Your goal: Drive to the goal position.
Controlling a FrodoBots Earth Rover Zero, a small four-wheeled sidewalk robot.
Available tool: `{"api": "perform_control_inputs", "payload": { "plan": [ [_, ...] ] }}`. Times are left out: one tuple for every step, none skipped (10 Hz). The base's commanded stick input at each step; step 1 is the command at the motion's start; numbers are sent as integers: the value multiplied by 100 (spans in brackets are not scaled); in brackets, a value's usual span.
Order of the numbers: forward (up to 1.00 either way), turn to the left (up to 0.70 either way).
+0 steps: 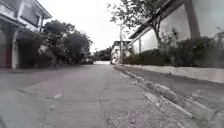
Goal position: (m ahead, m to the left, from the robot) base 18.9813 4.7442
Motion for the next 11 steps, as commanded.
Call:
{"api": "perform_control_inputs", "payload": {
  "plan": [
    [100, 5],
    [100, 1],
    [100, 3],
    [100, 0],
    [100, 0],
    [100, 0],
    [100, 0],
    [100, 3],
    [100, 4],
    [100, 0],
    [100, 0]
  ]
}}
